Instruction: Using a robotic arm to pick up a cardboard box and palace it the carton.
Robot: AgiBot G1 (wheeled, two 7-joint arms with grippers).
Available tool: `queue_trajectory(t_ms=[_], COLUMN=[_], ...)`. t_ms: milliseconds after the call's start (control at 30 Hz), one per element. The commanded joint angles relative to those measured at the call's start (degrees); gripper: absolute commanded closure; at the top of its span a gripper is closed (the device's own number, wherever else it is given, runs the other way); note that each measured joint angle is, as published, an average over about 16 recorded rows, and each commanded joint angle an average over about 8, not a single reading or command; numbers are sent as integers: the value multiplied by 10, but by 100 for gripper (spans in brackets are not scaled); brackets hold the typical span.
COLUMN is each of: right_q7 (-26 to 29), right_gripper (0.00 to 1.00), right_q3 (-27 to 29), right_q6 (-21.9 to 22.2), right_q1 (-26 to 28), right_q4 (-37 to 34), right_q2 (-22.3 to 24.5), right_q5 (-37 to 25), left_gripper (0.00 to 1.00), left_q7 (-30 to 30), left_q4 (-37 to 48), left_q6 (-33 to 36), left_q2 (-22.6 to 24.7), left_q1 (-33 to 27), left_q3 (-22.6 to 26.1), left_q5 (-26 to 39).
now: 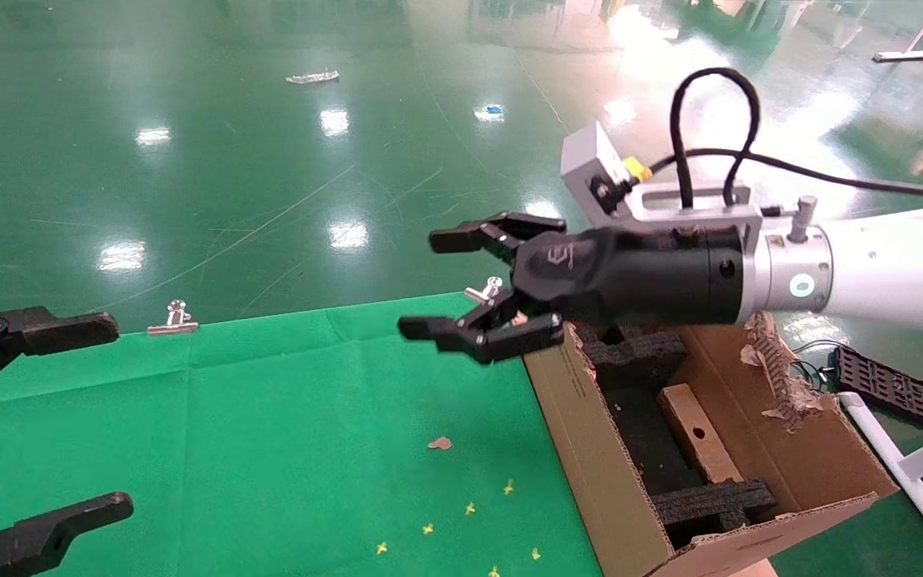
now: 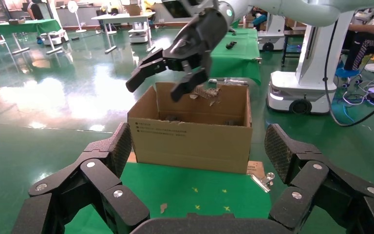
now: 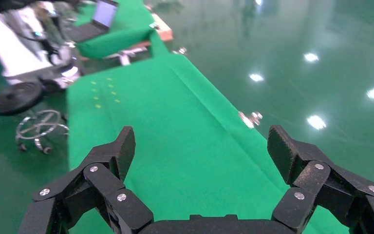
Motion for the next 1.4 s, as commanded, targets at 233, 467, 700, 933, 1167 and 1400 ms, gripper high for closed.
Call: queue_trajectory(t_ms=[233,467,700,933,1167,1400], right_q7=[-25,-47,-59,-59,-57,-56], right_gripper=[0,0,0,0,0,0], right_q3=[88,163,207,208,200,196], right_q6=[-22,-41,-53,-53,-51,-50], right_q1=[-86,-159,-203,-203,-196,-192], right_q4=[73,134,170,170,165,162], right_q2=[2,4,5,5,5,5], right_q5=[33,62,79,80,77,75], left_gripper=[0,0,0,0,0,0], left_q7=[0,0,0,0,0,0], left_q4=[0,0,0,0,0,0], left_q6=[0,0,0,0,0,0], left_q2=[0,0,0,0,0,0], left_q1=[0,0,0,0,0,0], left_q3=[0,0,1,1,1,1], left_q5=[0,0,0,-1,-1,-1])
